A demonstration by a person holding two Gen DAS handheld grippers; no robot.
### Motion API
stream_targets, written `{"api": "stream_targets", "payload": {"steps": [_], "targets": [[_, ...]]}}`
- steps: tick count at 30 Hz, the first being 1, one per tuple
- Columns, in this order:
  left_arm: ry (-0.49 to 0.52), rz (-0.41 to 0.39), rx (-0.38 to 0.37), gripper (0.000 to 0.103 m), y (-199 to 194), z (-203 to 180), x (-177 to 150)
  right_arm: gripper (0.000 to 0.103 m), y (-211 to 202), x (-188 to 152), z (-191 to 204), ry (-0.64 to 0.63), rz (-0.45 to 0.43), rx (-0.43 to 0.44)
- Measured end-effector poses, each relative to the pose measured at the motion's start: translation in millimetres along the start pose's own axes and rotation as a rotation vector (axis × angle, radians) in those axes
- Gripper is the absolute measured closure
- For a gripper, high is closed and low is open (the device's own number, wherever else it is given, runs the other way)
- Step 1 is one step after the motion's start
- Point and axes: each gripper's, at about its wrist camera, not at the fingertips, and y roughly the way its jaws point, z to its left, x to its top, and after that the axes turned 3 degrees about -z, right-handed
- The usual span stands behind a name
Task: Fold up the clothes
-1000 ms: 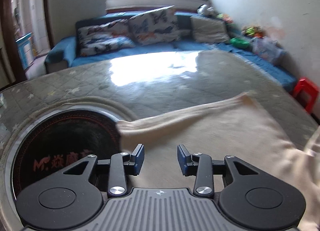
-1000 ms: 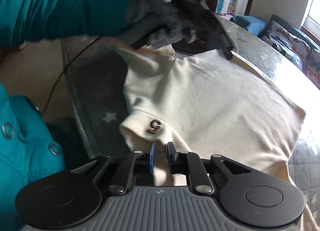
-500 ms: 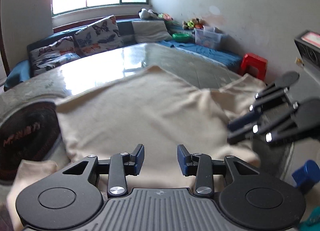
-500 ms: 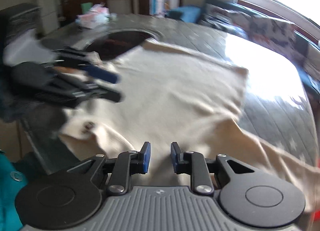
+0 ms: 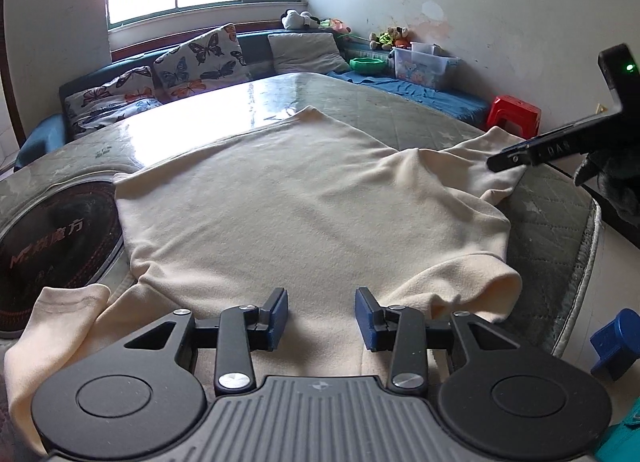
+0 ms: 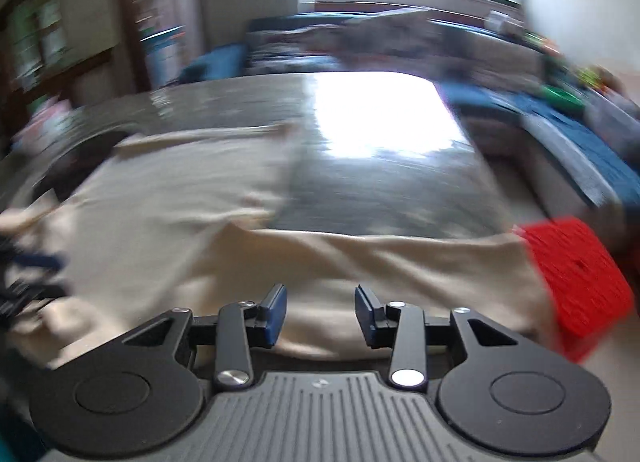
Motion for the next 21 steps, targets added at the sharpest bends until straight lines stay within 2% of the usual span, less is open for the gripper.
{"api": "stream_targets", "payload": {"steps": [5, 9, 18, 21], "targets": [[-0.011, -0.006, 0.006, 0.060, -1.8, -0.6, -2.8, 0.057, 16.0, 1.0, -42.1, 0.079, -0.025, -0.152], [-0.010, -0.007, 0.007, 0.059, -2.8, 0.4, -4.2, 0.056, 33.8, 6.3, -58.6, 0.078, -0.034, -0.191], [-0.008, -0.012, 0.005, 0.058, -4.4, 2.7, -6.4, 0.056, 59.1, 25.3, -62.7, -0.010, -0.046, -0.240], [-0.009, -0.016, 0.006, 0.058, -4.7, 2.6, -7.1, 0.052, 66.6, 28.8, -62.9, -0.034, -0.057, -0.257]]}}
